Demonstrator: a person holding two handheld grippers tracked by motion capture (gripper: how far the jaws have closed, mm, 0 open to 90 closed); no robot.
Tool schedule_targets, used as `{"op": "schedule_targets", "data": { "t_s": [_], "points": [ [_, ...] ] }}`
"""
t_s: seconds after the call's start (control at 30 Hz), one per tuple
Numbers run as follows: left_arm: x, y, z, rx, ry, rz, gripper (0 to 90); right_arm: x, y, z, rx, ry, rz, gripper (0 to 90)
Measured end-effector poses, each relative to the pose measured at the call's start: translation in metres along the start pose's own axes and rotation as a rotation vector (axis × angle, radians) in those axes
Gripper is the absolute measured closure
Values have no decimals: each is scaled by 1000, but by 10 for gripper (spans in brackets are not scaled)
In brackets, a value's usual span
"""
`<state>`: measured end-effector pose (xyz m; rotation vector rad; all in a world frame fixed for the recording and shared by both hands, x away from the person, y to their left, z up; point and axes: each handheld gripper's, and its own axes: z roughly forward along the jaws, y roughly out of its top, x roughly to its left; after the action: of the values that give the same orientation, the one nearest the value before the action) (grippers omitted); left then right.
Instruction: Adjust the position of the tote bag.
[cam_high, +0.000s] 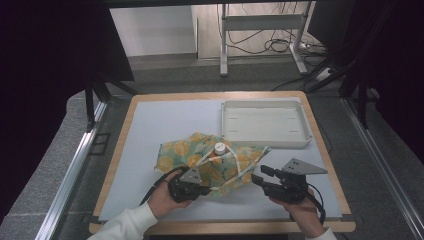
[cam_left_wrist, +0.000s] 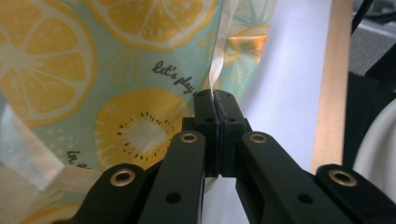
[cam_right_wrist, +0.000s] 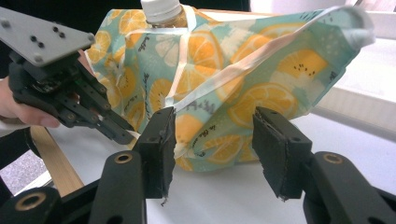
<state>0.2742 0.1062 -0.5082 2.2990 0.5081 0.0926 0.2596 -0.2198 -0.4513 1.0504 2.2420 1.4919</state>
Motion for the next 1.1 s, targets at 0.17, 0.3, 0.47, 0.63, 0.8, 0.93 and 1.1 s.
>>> {"op": "schedule_targets", "data": {
  "t_s": [0.17, 0.3, 0.47, 0.63, 0.8, 0.93, 1.1],
  "points": [
    [-3, 3, -15, -58, -28, -10, 900, -1, -1, -1, 0, -1, 2, 492],
    [-5, 6, -26, -101, -34, -14, 900, -1, -2, 0, 4, 1, 6, 492],
    [-5, 8, -42, -155, -48, -15, 900, -1, -3, 0, 7, 1, 5, 488],
    [-3, 11, -58, -217, -78, -31, 900, -1, -4, 1, 11, 3, 3, 480],
    [-3, 15, -71, -255, -66, -27, 900, -1, -4, 3, 15, 1, 2, 477],
    [1, 22, -90, -323, -47, -29, 900, -1, -4, 3, 15, -1, 3, 476],
    [6, 31, -109, -385, -19, -31, 900, 0, -4, 4, 19, 1, 2, 476]
  ]
}}
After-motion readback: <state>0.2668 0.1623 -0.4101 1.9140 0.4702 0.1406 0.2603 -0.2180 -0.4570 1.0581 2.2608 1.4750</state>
